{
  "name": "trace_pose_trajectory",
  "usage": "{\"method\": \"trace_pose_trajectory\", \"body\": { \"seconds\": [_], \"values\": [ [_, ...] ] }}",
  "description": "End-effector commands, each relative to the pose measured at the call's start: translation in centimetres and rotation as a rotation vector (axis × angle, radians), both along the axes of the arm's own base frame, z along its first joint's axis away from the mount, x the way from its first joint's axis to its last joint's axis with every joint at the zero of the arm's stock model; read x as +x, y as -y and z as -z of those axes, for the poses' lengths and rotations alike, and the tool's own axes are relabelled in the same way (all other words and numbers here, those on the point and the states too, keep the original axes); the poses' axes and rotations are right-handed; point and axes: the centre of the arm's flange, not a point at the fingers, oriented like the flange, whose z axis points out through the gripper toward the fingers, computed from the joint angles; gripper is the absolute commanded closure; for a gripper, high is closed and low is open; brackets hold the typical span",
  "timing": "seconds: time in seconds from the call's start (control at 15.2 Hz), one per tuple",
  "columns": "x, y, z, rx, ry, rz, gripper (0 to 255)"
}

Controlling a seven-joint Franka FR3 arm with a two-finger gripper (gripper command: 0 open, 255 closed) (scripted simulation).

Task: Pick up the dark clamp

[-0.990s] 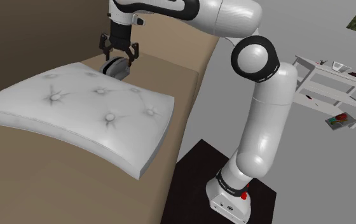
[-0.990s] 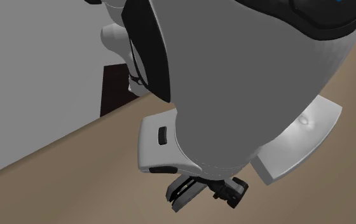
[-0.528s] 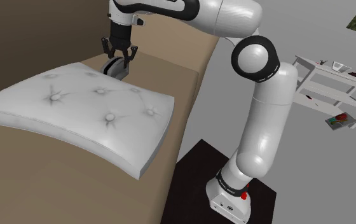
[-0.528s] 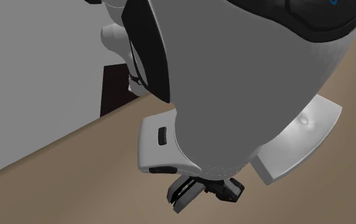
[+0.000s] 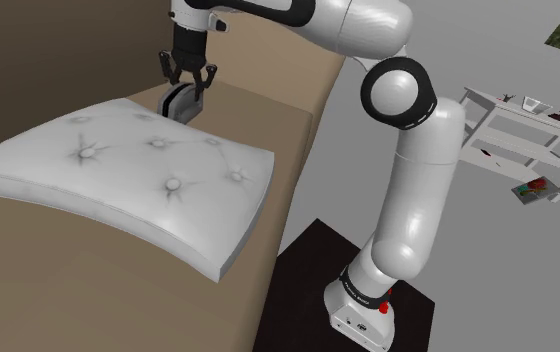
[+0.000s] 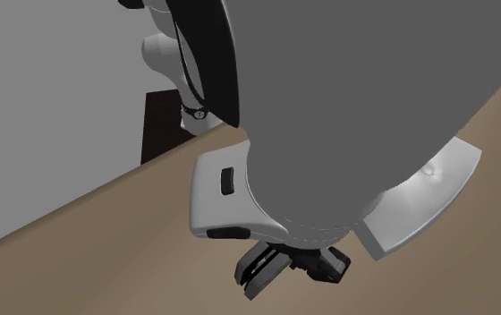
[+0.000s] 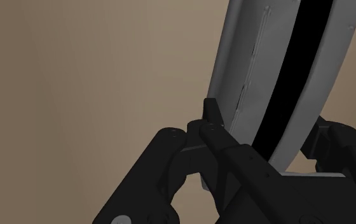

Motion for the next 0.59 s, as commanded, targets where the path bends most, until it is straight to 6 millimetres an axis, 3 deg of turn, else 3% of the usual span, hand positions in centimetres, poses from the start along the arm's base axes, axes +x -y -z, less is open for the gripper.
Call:
{"method": "trace_pose_trajectory", "body": {
  "seconds": [0.0, 0.53],
  "values": [
    [0.0, 0.0, -1.2, 0.0, 0.0, 0.0, 255],
    [0.0, 0.0, -5.4, 0.0, 0.0, 0.0, 255]
  ]
}}
